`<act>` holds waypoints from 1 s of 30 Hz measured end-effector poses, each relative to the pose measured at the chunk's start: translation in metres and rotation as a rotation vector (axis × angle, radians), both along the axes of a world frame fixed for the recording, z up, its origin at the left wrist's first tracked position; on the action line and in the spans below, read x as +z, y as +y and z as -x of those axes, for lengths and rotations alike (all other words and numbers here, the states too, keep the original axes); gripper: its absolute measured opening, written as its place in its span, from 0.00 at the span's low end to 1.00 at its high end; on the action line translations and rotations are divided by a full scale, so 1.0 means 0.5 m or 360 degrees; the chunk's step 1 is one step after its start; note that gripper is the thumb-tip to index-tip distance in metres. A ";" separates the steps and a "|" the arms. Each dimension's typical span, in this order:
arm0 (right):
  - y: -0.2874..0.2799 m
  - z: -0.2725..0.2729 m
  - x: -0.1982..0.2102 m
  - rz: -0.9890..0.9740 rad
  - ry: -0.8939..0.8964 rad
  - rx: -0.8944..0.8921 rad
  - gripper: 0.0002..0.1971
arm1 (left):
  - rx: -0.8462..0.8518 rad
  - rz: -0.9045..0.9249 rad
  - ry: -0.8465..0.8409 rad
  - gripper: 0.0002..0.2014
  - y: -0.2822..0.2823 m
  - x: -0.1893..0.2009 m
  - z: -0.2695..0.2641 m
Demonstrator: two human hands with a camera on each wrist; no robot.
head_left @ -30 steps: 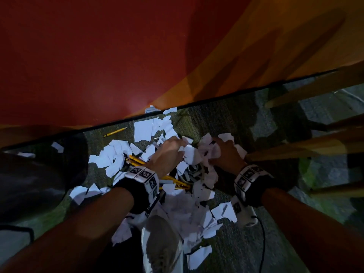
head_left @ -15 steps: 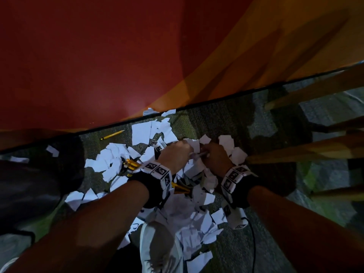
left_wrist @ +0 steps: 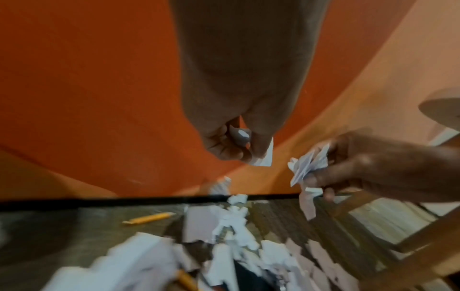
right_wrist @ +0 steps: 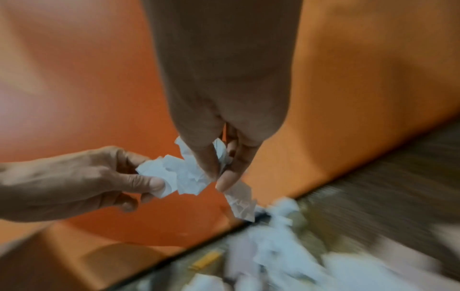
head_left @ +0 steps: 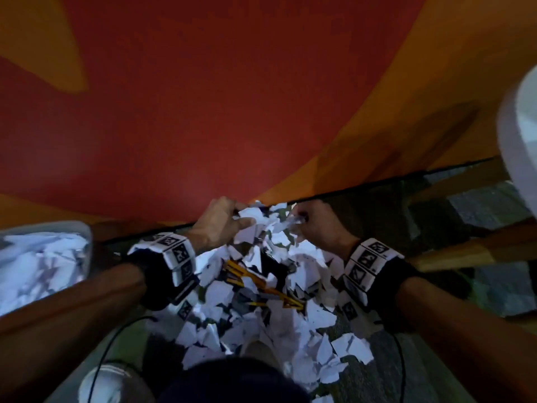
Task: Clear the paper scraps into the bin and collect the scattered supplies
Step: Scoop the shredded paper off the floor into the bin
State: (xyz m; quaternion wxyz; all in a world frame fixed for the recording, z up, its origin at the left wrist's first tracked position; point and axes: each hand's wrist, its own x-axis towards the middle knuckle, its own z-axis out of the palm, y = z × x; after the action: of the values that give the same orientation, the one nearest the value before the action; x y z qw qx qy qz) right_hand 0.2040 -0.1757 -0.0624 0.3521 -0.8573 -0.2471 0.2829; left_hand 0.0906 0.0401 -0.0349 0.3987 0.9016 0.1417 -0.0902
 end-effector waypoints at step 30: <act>0.669 0.485 0.287 0.0237 -0.0057 0.1167 0.18 | 0.0812 -0.0418 0.0384 0.18 0.389 0.246 0.590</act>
State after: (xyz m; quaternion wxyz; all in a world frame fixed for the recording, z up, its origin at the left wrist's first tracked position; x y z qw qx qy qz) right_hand -0.0382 0.1589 0.0814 0.1598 -0.7400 -0.5225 0.3923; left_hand -0.2045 0.2344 0.0882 0.2689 0.8635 0.4201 -0.0744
